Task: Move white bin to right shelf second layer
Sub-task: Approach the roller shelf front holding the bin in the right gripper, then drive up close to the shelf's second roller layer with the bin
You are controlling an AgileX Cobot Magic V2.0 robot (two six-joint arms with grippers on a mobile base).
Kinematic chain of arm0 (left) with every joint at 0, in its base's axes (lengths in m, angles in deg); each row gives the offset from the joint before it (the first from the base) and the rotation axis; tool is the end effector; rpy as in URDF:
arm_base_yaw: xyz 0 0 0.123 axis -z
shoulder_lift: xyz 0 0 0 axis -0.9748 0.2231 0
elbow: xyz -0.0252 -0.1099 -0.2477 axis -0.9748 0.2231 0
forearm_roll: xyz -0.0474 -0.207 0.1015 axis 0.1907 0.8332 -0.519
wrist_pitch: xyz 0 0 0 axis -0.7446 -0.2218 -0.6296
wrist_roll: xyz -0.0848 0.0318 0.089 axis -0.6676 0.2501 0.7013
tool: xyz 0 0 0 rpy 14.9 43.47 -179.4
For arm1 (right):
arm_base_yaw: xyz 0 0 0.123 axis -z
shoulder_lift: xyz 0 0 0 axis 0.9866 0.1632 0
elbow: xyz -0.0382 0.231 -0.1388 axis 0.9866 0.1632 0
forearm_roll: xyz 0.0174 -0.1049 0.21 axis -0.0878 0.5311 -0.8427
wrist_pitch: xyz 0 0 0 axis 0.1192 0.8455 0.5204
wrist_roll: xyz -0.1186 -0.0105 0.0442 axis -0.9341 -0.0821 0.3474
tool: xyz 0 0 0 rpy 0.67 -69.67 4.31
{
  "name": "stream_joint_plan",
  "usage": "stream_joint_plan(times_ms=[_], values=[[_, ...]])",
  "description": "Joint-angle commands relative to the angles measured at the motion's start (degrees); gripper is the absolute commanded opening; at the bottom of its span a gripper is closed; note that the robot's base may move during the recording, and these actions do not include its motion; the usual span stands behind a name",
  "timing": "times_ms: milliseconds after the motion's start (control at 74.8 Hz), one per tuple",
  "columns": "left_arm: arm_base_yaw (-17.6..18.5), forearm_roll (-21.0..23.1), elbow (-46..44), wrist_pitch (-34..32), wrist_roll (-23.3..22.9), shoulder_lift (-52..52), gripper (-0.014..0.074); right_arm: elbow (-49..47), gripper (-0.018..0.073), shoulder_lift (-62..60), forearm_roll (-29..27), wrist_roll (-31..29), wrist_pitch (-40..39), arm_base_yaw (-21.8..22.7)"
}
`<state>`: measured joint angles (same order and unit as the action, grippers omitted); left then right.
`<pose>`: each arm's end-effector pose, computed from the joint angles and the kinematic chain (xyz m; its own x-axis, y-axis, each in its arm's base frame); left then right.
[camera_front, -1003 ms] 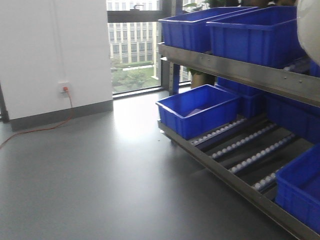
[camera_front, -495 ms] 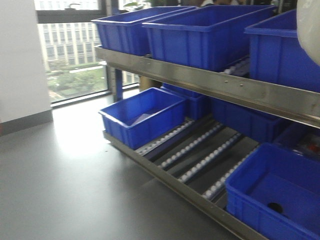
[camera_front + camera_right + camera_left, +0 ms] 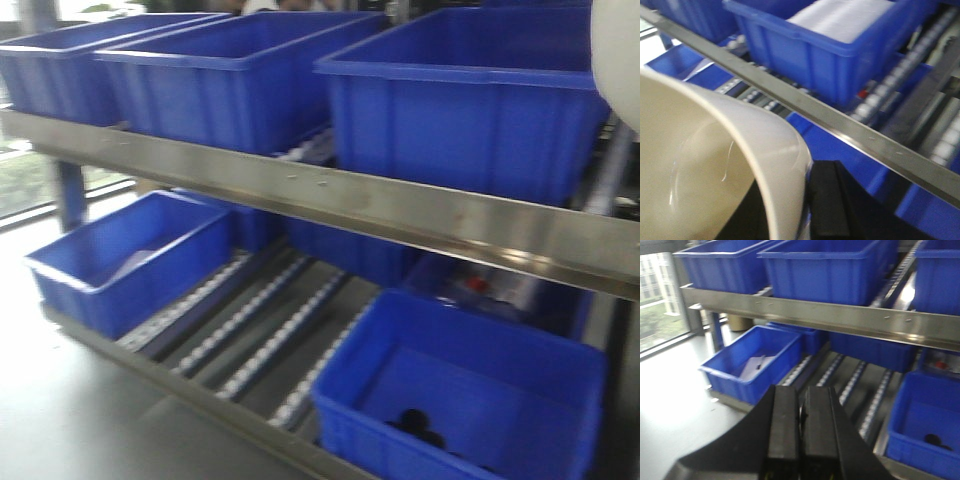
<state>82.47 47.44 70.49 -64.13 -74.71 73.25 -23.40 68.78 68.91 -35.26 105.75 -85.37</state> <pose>0.0878 -0.0081 0.1934 -0.0729 0.0506 -0.9961 0.0967 0.9944 0.0435 0.1294 0.0179 0.3230 -0.3206 0.0366 -0.9465 -0.1154 0.9903 0.0773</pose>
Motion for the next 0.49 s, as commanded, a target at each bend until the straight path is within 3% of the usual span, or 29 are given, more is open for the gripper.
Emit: stream_joint_plan(times_ms=[0,481], values=[[0.3,0.0,2.1,-5.0,-0.3,-0.8,0.0085,-1.8,0.0056,0.1,-0.3,-0.2,-5.7,0.3],[0.3,0.0,2.1,-5.0,-0.3,-0.8,0.0085,-1.8,0.0056,0.1,-0.3,-0.2,-5.7,0.3]])
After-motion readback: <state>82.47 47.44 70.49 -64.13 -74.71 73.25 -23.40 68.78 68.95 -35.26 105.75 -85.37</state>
